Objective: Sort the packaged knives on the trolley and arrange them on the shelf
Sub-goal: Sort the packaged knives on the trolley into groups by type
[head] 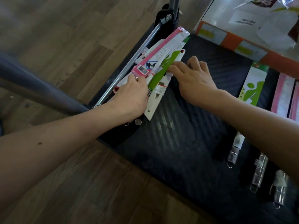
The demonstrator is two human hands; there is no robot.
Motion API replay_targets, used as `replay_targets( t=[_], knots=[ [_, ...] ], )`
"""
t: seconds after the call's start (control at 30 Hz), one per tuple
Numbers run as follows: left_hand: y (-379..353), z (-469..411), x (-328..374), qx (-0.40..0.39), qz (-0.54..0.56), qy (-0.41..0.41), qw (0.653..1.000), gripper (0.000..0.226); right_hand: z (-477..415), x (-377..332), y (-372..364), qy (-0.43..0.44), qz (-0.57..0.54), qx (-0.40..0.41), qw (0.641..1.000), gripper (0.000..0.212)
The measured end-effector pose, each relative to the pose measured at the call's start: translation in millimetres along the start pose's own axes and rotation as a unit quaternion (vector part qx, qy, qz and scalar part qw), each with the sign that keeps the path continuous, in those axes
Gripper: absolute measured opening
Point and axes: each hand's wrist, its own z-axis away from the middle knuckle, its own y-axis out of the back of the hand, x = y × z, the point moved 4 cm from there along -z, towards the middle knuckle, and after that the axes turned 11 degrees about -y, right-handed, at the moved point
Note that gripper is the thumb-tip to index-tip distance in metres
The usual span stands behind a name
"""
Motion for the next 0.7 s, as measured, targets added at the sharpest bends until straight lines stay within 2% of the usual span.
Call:
replay_targets(
  t=[0.13,0.23,0.5,0.7],
  knots=[
    [-4,0,-3,0.0,0.05,-0.007,0.999,0.04,-1,2,1,0.008,0.023,0.01,1.0,0.055],
    [-6,1,-2,-0.006,0.049,-0.005,0.999,0.041,1,2,1,0.016,0.038,0.009,0.999,0.06],
    [-4,6,-9,0.027,0.076,0.03,0.996,0.04,-12,1,10,0.026,0.016,0.023,0.999,0.041],
    [-3,12,-11,0.086,0.107,0.004,0.991,0.031,-10,7,9,0.028,0.024,0.001,0.999,0.056]
  ],
)
